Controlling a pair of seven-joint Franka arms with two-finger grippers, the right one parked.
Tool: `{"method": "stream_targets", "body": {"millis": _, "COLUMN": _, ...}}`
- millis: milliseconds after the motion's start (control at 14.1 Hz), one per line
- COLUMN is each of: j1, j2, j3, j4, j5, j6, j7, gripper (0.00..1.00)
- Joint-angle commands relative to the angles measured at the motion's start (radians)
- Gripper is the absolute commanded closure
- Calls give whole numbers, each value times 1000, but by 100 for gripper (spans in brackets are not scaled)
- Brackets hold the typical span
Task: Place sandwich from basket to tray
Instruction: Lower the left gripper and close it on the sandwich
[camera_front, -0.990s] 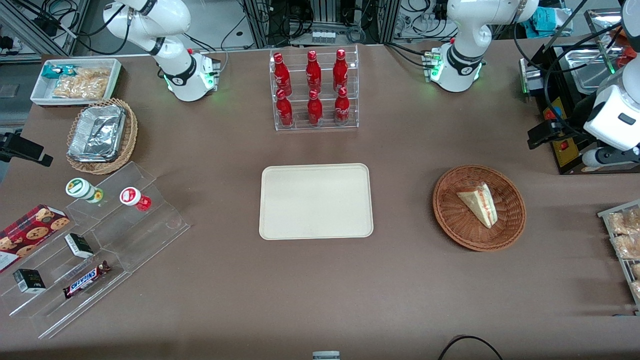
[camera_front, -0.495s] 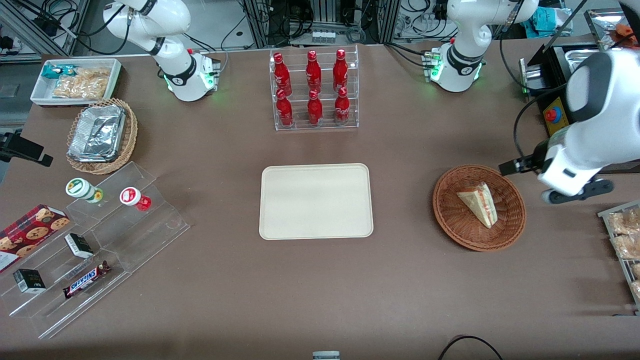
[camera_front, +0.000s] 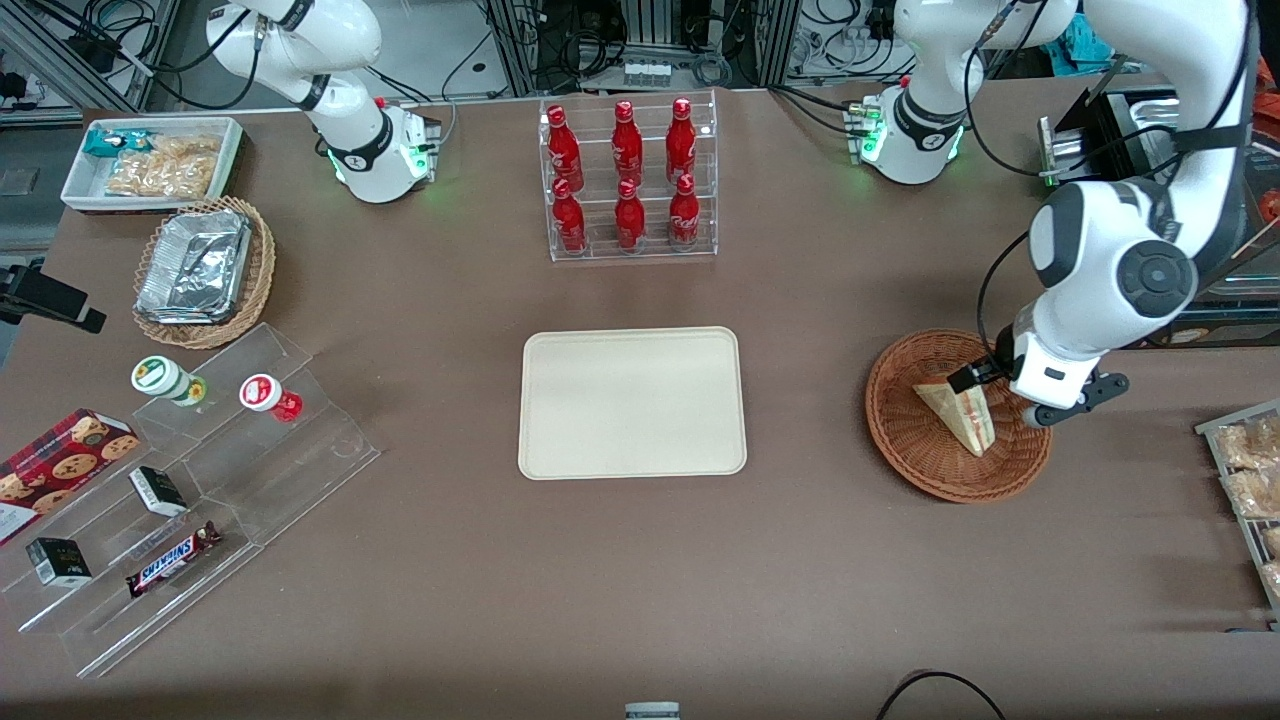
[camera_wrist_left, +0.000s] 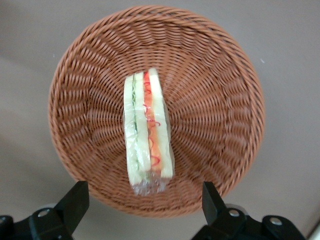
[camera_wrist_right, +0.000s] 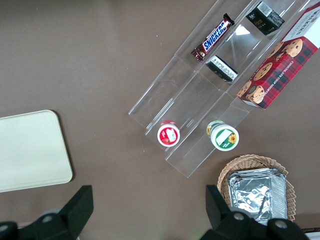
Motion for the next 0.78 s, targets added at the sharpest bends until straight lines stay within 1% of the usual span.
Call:
{"method": "stream_targets", "body": {"millis": 0, "j1": -3, "j2": -7, "j3": 0, "j4": -69, "j5": 14, "j6": 112, "j7": -209, "gripper": 0}}
{"method": "stream_targets", "body": {"millis": 212, "j1": -3, "j2": 42, "j3": 0, "j4": -102, "j5": 13, "j6": 201, "j7": -265, "gripper": 0}}
{"method": "stream_targets", "body": {"millis": 354, "j1": -3, "j2": 85, "j3": 2, "j4": -100, "j5": 13, "j6": 218, "j7": -285, "gripper": 0}}
{"method": "stream_targets", "body": {"millis": 424, "j1": -3, "j2": 99, "j3": 2, "j4": -99, "j5": 13, "j6": 221, "j7": -286, "gripper": 12}}
{"method": "stream_targets", "body": {"millis": 495, "j1": -3, "j2": 101, "j3": 2, "j4": -99, "j5": 13, "j6": 222, "j7": -283, "gripper": 46}}
{"method": "stream_targets", "body": {"millis": 566, "j1": -3, "j2": 99, "j3": 2, "j4": -99, "j5": 14, "j6": 221, "j7": -282, "gripper": 74}}
{"method": "stream_targets", "body": {"millis": 636, "j1": -3, "j2": 95, "j3": 2, "j4": -94, "j5": 14, "j6": 216, "j7": -274, "gripper": 89}}
{"method": "stream_targets", "body": {"millis": 707, "j1": -3, "j2": 87, "j3": 2, "j4": -90, "j5": 14, "j6": 209, "j7": -272, "gripper": 94}}
